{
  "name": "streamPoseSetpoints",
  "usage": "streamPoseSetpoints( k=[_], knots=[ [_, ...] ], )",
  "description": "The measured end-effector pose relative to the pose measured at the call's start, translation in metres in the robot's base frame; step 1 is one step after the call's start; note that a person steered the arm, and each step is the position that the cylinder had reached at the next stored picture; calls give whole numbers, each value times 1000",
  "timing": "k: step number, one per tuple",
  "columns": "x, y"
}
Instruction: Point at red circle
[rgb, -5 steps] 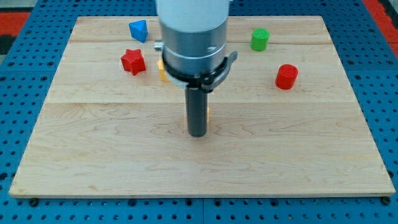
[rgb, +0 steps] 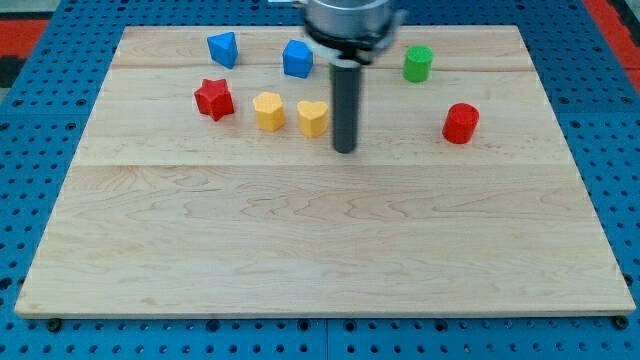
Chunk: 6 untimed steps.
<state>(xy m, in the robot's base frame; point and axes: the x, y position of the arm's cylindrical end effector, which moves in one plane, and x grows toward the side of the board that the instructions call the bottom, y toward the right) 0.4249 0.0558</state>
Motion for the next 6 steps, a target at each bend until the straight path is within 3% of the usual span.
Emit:
streamPoseSetpoints(
  k=[2,3,5,6],
  knots=[
    [-8,217],
    [-60,205],
    [-48,109],
    [-42,113]
  ],
)
